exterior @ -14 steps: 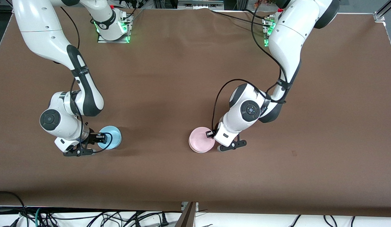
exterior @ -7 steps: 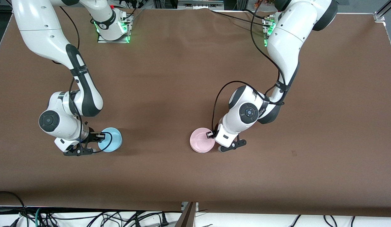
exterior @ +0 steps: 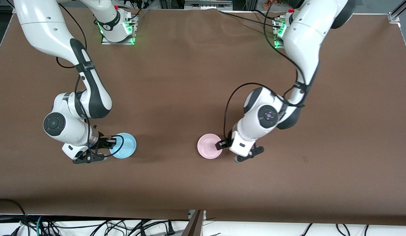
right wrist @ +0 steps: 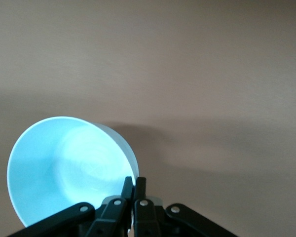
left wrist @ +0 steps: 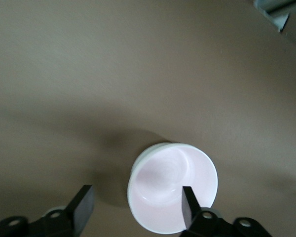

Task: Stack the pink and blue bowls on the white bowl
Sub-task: 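Open the left gripper and withdraw while the right gripper lifts the blue bowl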

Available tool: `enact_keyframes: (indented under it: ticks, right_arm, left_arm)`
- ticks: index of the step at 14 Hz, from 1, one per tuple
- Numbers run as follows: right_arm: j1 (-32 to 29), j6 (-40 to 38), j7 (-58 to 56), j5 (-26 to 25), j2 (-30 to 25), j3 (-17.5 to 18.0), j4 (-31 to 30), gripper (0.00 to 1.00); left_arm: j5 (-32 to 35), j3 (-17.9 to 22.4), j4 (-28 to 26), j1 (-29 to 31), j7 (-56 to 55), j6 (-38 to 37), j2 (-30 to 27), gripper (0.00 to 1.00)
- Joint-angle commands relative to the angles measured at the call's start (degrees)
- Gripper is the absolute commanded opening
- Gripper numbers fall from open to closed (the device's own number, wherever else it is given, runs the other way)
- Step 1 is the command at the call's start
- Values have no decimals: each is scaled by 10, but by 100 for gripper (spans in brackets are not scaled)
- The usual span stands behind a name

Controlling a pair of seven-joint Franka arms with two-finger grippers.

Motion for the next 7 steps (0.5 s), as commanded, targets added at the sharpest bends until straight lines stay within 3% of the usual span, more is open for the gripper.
enact_keyframes:
  ticks: [1, 3, 7]
  right_arm:
    - [20, -56, 68, 5, -9, 15, 40, 0]
    - [56, -59, 119, 6, -8, 16, 51, 0]
    - [140, -51, 323, 5, 34, 37, 109, 0]
  left_arm:
    - [17, 8, -25, 61, 19, -110, -94, 100]
    - [16, 39, -27, 95, 114, -194, -148, 100]
    - [18, 59, -42, 186, 297, -316, -225, 100]
